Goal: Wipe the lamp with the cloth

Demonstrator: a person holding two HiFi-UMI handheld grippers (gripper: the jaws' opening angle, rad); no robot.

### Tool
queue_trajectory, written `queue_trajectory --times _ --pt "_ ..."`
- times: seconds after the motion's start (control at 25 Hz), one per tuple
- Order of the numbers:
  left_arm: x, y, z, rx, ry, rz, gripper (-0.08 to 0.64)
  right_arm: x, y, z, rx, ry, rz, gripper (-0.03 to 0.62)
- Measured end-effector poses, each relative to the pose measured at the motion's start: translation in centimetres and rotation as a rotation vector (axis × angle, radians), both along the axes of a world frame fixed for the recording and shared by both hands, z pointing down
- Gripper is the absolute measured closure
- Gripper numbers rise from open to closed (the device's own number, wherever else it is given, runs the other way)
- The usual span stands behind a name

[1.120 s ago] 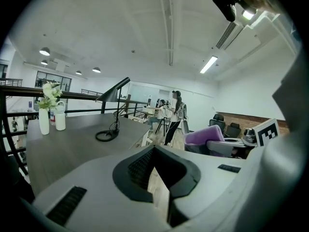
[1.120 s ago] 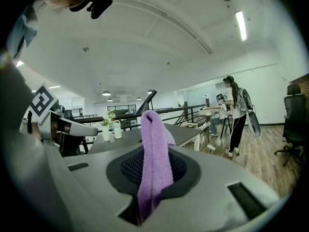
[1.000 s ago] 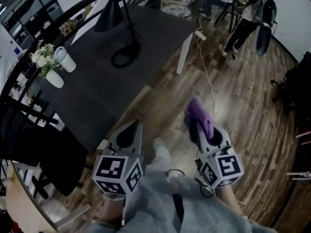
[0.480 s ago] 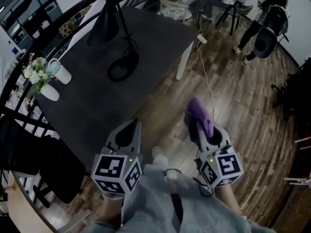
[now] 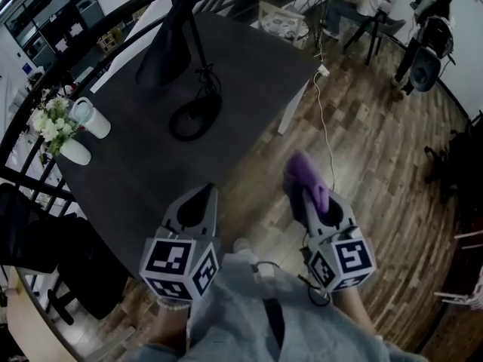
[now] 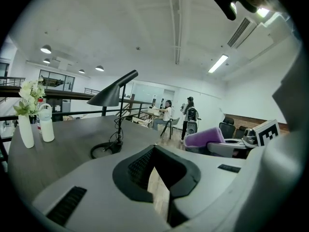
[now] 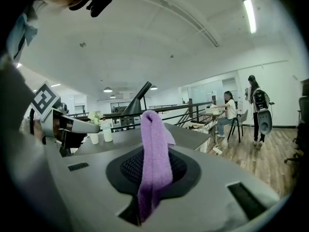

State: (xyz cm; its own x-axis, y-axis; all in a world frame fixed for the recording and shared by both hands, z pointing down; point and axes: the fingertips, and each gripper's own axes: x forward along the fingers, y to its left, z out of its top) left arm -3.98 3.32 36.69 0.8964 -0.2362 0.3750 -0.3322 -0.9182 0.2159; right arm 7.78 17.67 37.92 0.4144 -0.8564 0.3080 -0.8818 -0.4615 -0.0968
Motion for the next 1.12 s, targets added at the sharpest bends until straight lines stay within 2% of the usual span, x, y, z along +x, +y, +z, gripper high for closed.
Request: queue_trajectory --times 0.52,1.12 --pt "1.7 -5.0 0.3 0.010 0.004 -0.079 0.546 2.9 -6.2 0.4 0.014 0.008 -0.085 0.535" --pt "-1.0 -8.2 0.0 0.002 0.028 -0.195 0.546 1.6 -10.9 0.3 -0.004 0.030 -0.186 0.536"
